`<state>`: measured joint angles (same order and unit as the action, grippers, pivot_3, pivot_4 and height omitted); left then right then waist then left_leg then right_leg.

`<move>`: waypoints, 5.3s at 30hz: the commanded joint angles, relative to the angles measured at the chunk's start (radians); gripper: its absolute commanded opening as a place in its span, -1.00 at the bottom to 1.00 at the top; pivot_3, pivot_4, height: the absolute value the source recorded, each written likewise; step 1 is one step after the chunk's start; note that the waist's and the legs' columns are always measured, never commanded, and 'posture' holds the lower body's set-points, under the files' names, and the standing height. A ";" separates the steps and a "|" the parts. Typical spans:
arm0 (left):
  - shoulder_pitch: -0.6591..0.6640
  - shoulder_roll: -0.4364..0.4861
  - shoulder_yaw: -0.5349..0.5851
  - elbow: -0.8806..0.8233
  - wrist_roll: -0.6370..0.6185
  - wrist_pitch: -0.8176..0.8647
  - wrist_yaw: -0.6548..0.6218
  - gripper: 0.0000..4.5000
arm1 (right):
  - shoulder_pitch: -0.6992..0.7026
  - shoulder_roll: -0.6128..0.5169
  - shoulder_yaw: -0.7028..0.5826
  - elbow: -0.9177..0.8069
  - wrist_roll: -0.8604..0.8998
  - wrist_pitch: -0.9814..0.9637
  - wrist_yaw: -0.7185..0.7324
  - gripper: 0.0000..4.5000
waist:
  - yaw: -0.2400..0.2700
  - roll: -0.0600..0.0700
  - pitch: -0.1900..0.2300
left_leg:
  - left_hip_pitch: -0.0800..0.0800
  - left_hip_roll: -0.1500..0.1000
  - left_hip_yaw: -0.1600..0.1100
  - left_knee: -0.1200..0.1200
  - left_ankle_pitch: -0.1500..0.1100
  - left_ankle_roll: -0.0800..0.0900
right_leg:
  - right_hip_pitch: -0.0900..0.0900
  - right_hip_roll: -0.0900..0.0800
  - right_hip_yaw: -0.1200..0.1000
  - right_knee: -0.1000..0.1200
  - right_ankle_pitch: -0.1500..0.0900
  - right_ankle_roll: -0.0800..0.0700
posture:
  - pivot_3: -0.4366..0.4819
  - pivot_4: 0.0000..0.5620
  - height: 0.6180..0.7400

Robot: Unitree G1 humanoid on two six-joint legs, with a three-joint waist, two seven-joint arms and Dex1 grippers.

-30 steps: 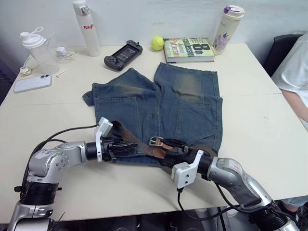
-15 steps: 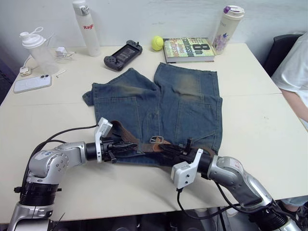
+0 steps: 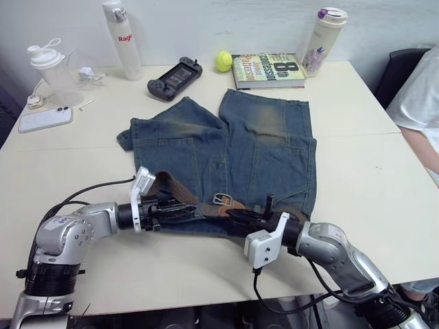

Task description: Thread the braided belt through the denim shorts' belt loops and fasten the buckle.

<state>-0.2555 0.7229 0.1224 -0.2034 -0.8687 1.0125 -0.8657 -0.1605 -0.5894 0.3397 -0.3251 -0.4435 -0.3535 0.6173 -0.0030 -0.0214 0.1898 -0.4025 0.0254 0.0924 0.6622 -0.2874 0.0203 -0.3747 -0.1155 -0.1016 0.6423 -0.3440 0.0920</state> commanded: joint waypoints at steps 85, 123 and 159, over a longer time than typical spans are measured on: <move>-0.465 0.148 -0.108 0.708 0.473 -0.566 -0.654 -0.94 | -0.045 -0.310 -0.226 -0.301 0.741 0.660 0.079 -1.00 | -0.001 0.009 -0.012 | 0.000 0.002 0.012 0.005 -0.009 0.006 | -0.004 0.004 -0.003 0.003 -0.001 0.000 | -0.05 -0.47 1.00; -0.329 0.107 -0.185 0.508 0.528 -0.498 -0.586 -0.67 | -0.031 -0.190 -0.248 -0.314 0.630 0.705 0.095 -1.00 | 0.002 0.009 -0.012 | 0.000 0.002 0.008 0.006 -0.008 0.004 | -0.003 0.002 0.000 0.003 -0.001 0.000 | -0.05 -0.47 1.00; -0.384 0.080 -0.315 0.656 0.308 -0.323 -0.481 -0.97 | -0.002 -0.187 -0.352 -0.282 0.652 0.607 0.176 -1.00 | 0.022 0.009 -0.011 | -0.002 -0.001 0.006 0.006 -0.006 0.006 | -0.002 0.002 0.001 0.003 -0.001 0.000 | -0.05 -0.47 1.00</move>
<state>-0.5978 0.8343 -0.2495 0.4481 -0.5857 0.7145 -1.3908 -0.1741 -0.7707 -0.0003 -0.5606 0.2045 0.2748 0.7865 0.0193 -0.0120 0.1784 -0.4042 0.0247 0.0984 0.6687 -0.2938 0.0262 -0.3770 -0.1139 -0.1012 0.6460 -0.3448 0.0921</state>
